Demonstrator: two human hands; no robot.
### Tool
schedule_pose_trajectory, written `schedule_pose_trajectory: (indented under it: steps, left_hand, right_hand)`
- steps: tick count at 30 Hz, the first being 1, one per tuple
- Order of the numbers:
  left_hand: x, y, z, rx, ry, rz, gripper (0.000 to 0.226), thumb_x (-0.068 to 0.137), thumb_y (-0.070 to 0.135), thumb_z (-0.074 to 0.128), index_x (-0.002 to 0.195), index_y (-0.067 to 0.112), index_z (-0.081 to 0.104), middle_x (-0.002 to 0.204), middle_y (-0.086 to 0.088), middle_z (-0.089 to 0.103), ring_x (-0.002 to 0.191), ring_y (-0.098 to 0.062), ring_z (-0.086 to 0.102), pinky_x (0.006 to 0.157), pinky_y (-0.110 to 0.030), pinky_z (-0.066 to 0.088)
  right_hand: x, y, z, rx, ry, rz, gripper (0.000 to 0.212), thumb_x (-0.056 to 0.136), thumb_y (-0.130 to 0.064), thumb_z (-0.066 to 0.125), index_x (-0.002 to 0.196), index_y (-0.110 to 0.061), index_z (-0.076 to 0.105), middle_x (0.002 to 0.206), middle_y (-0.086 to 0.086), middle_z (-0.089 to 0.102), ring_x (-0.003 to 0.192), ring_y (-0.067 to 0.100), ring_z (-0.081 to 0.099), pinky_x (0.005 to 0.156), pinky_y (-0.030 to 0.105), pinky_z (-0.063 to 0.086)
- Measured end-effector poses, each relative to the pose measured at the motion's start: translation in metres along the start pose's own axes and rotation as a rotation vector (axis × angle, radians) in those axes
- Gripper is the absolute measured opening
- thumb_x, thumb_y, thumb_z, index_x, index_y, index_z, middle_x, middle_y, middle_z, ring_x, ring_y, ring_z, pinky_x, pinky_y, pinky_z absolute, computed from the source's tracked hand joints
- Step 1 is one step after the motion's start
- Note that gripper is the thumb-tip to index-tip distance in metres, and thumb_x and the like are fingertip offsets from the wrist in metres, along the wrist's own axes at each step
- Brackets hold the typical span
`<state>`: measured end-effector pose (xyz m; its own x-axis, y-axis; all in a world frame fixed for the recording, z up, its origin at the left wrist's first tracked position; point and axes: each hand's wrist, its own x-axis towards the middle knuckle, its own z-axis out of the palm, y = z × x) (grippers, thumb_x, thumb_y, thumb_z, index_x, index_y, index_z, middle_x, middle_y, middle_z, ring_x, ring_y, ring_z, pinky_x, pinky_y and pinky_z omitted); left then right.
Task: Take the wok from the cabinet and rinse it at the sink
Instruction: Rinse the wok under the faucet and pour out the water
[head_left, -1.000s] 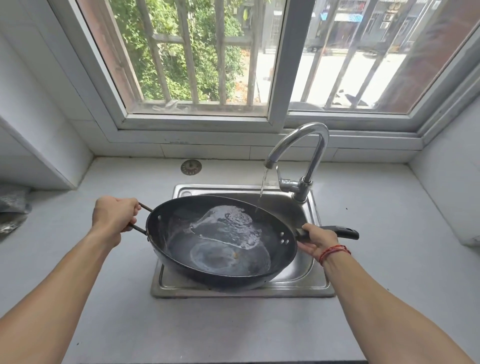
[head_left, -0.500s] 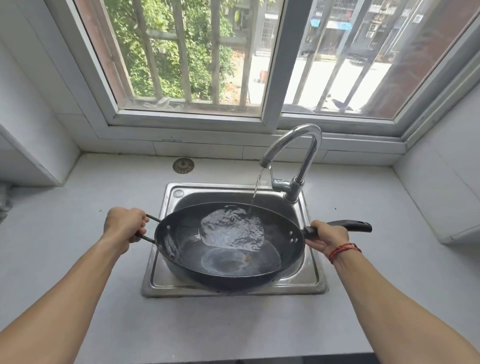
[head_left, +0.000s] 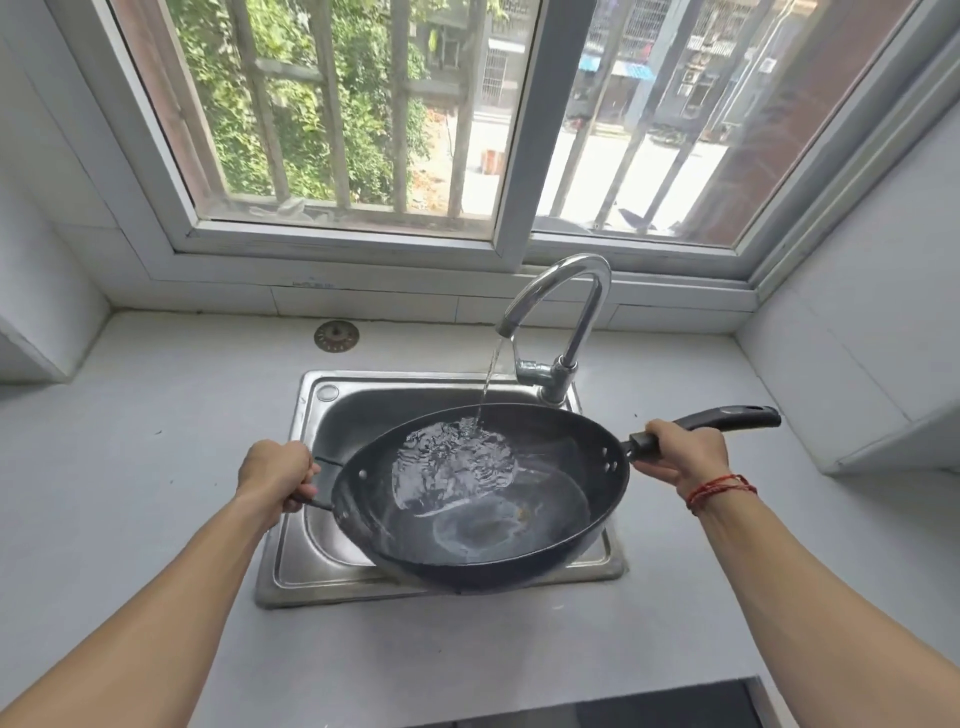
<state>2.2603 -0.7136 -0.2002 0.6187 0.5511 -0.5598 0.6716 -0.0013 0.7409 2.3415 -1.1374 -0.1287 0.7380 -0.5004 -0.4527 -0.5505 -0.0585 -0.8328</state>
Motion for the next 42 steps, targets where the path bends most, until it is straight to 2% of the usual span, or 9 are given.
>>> schedule_pose_trajectory:
  steps: [11,15,21,25,33,37,40,42]
  left_hand:
    - [0.002,-0.004,0.030,0.043,-0.053,-0.001,0.018,0.079,0.001,0.043,0.080,-0.003,0.060,0.053,-0.010,0.051,0.035,-0.022,0.054,0.042,-0.020,0.030]
    - [-0.001,-0.003,0.042,0.058,-0.065,0.002,0.018,0.081,0.003,0.041,0.077,0.000,0.058,0.054,-0.011,0.050,0.036,-0.023,0.056,0.043,-0.021,0.029]
    - [-0.004,0.003,0.052,0.079,-0.085,0.014,0.019,0.083,0.004,0.039,0.083,0.000,0.058,0.061,-0.011,0.053,0.035,-0.022,0.060,0.043,-0.022,0.030]
    - [-0.005,0.006,0.059,0.072,-0.093,0.021,0.023,0.085,0.007,0.036,0.085,0.000,0.058,0.070,-0.013,0.057,0.039,-0.024,0.063,0.046,-0.025,0.037]
    - [0.000,0.012,0.068,0.007,-0.089,0.022,0.022,0.087,0.006,0.034,0.088,0.000,0.055,0.073,-0.012,0.056,0.047,-0.028,0.064,0.048,-0.026,0.041]
    - [0.007,0.016,0.068,-0.002,-0.058,0.010,0.021,0.082,0.005,0.037,0.085,0.001,0.058,0.065,-0.011,0.059,0.053,-0.032,0.066,0.056,-0.035,0.050]
    - [0.011,0.017,0.069,-0.030,-0.042,-0.012,0.024,0.082,0.006,0.037,0.090,0.001,0.059,0.059,-0.011,0.058,0.058,-0.034,0.066,0.056,-0.033,0.048]
    - [0.013,0.021,0.069,-0.055,-0.016,-0.016,0.022,0.085,0.003,0.037,0.089,0.002,0.059,0.059,-0.011,0.056,0.055,-0.031,0.064,0.054,-0.032,0.046]
  right_hand:
    - [-0.013,-0.030,-0.015,-0.004,0.064,-0.144,0.013,0.085,-0.007,0.064,0.077,0.001,0.059,0.086,0.022,0.070,0.070,0.037,0.071,0.069,0.042,0.061]
    - [-0.017,-0.038,-0.021,0.024,0.066,-0.189,0.015,0.087,-0.007,0.066,0.078,0.002,0.058,0.086,0.022,0.069,0.078,0.039,0.072,0.066,0.041,0.061]
    - [-0.022,-0.052,-0.024,0.080,0.055,-0.277,0.014,0.086,-0.005,0.065,0.077,0.000,0.057,0.078,0.018,0.068,0.084,0.039,0.071,0.073,0.044,0.060]
    - [-0.021,-0.061,-0.026,0.110,0.037,-0.324,0.016,0.088,-0.004,0.064,0.075,-0.002,0.055,0.077,0.018,0.065,0.084,0.040,0.069,0.074,0.046,0.060]
    - [-0.020,-0.064,-0.028,0.196,-0.017,-0.373,0.015,0.092,-0.006,0.063,0.081,-0.006,0.053,0.083,0.017,0.065,0.075,0.034,0.070,0.069,0.040,0.062]
    - [-0.015,-0.062,-0.026,0.244,-0.056,-0.372,0.011,0.094,-0.006,0.062,0.088,-0.002,0.053,0.080,0.017,0.067,0.072,0.031,0.071,0.069,0.038,0.061]
    - [-0.012,-0.060,-0.023,0.285,-0.088,-0.369,0.010,0.095,-0.005,0.060,0.088,0.000,0.053,0.081,0.018,0.067,0.076,0.032,0.072,0.072,0.039,0.061]
    - [-0.010,-0.057,-0.021,0.317,-0.117,-0.358,0.012,0.096,-0.003,0.057,0.085,0.001,0.054,0.075,0.014,0.069,0.075,0.030,0.072,0.072,0.039,0.061]
